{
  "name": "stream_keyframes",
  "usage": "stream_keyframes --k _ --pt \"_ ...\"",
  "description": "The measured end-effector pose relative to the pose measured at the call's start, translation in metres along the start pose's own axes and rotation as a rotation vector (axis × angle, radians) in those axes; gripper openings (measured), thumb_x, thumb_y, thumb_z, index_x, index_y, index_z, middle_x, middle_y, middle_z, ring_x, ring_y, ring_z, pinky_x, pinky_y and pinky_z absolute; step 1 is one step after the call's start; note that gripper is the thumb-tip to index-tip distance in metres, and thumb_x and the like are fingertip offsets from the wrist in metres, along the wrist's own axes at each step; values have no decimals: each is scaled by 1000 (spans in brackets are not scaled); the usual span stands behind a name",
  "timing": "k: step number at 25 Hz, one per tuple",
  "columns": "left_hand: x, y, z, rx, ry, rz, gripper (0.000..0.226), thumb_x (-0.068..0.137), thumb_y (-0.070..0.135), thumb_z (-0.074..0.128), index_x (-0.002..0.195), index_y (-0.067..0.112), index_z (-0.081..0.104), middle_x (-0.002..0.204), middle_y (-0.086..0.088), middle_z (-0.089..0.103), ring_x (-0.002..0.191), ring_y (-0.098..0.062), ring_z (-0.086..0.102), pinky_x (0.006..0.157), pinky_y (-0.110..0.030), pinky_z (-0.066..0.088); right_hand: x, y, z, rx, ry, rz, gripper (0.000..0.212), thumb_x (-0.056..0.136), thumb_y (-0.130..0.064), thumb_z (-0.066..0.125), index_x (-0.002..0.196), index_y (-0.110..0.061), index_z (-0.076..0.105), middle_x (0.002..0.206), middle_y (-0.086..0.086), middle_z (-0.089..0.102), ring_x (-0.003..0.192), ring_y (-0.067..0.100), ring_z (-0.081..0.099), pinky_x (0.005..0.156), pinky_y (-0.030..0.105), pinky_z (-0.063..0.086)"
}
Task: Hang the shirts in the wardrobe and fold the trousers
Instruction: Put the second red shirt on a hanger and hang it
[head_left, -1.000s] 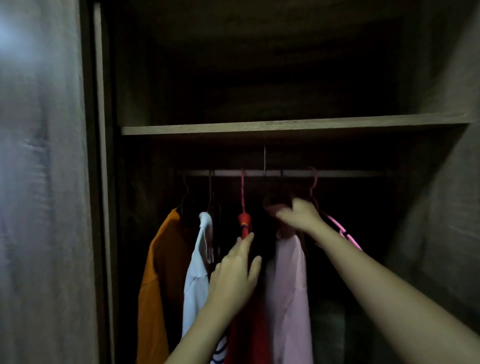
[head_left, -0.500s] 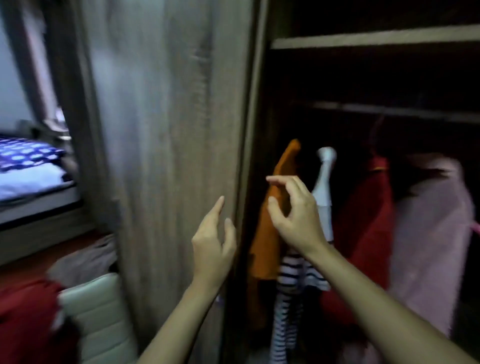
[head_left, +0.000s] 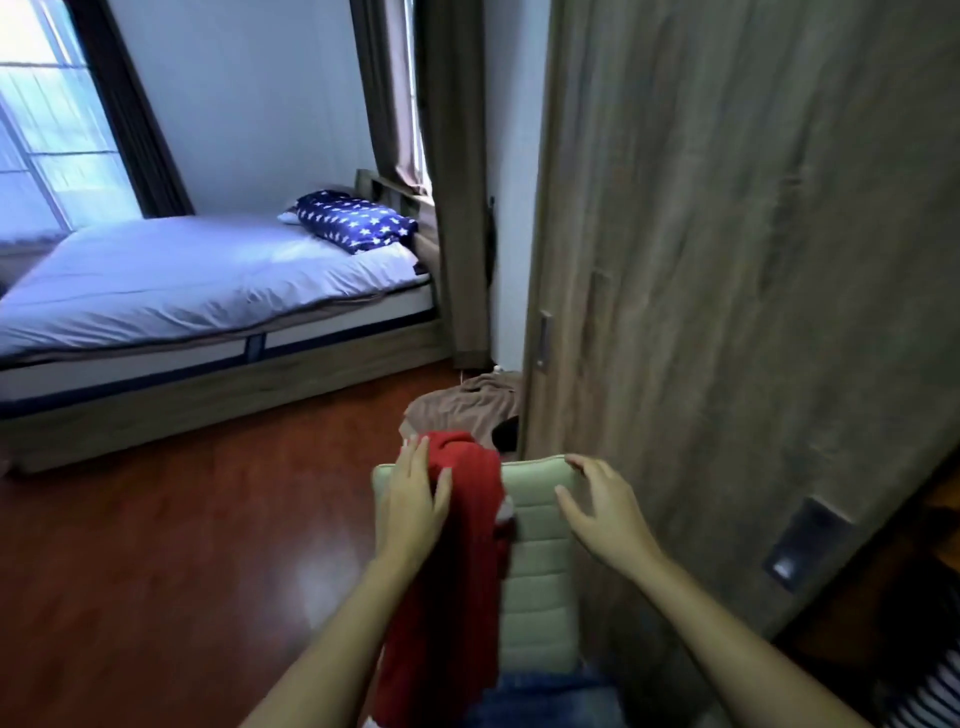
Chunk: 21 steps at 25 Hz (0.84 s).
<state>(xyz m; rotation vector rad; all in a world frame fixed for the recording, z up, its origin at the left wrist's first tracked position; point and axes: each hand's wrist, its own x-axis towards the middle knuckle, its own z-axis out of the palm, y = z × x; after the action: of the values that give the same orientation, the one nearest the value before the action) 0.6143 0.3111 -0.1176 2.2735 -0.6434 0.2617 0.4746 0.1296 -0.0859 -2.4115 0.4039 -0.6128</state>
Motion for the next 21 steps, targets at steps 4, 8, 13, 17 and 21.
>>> stream_keyframes --k 4,8,13,17,21 --pt "16 -60 0 215 -260 152 84 81 57 51 146 9 26 153 -17 25 139 -35 27 110 -45 28 24 -16 83 61 -96 180 66 77 -42 63 122 4 49 118 20 58 114 33 53 97 34 39" --pt "24 -78 12 322 -247 381 47 70 11 61 117 5 64 113 -14 67 95 -38 65 81 -40 55 25 -1 131 101 -145 415 67 77 -33 72 122 4 39 90 9 60 89 23 57 79 32 42" --pt "39 -65 -8 136 -39 234 29 80 21 41 91 15 67 77 -8 66 69 -31 59 57 -36 49 31 11 131 190 -140 490 20 85 -21 65 70 -12 56 62 -1 60 63 18 56 64 34 41" --pt "40 -54 -39 -37 237 114 22 82 3 51 97 10 65 92 -8 66 83 -28 55 71 -33 41 24 10 73 221 13 391 25 90 -18 57 71 -3 65 65 -2 65 64 7 53 64 30 41" --pt "38 -44 -60 -175 392 151 26 78 -4 49 97 3 66 97 -15 67 86 -33 55 77 -28 35 6 21 -40 76 345 392 23 96 -12 45 99 2 63 82 10 61 60 0 61 55 15 37"
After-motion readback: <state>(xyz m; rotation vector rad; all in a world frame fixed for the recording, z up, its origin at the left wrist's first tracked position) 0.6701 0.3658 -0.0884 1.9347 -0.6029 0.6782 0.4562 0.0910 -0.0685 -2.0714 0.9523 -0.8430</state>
